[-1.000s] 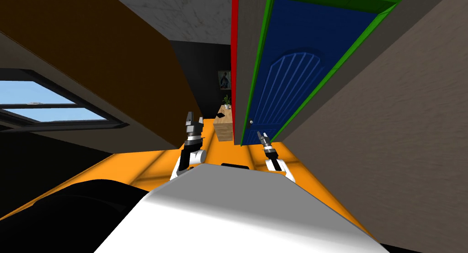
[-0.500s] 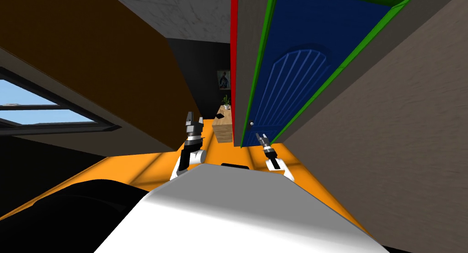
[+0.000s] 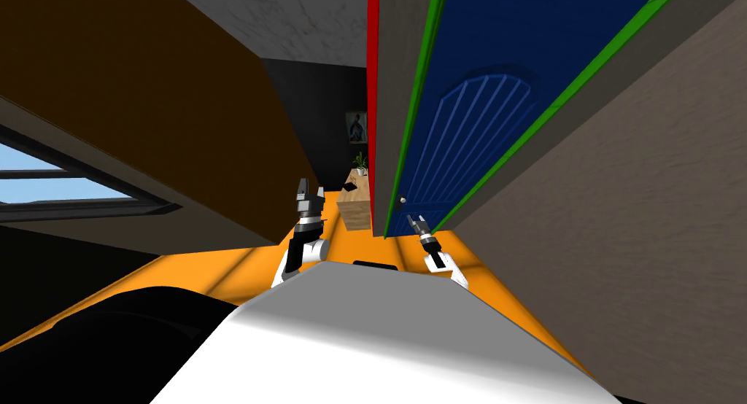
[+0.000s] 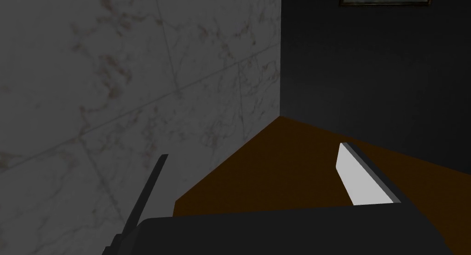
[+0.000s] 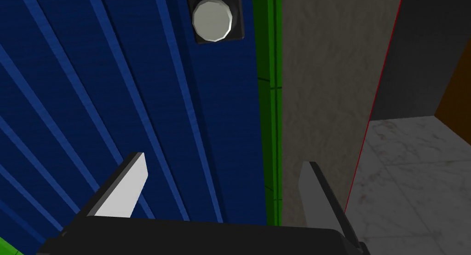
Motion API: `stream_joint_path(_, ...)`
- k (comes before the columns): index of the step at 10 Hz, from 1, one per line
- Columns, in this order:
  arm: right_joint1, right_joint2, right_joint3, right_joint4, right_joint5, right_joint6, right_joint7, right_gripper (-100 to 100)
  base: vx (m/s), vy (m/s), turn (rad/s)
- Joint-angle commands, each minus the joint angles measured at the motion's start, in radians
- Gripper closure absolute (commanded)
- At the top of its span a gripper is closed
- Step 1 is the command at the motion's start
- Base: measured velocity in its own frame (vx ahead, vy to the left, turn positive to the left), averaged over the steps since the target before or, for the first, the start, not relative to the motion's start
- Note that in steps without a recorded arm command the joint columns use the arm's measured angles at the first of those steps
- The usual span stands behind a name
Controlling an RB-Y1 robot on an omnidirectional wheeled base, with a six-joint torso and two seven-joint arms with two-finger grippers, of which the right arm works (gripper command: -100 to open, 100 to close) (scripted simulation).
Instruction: Pull the door open
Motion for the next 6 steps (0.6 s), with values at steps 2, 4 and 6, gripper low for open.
stream_joint_path(2, -0.022, -0.009, 0.000, 0.053, 0.032, 0.005, 0.047, -100, 0.139, 0.014, -0.010)
stream_joint_path(4, -0.040, -0.019, 0.001, 0.097, 0.059, 0.011, 0.084, -100, 0.142, 0.020, -0.016)
stream_joint_path(6, -0.053, -0.015, -0.028, 0.123, 0.044, -0.002, 0.085, -100, 0.087, 0.007, 0.097)
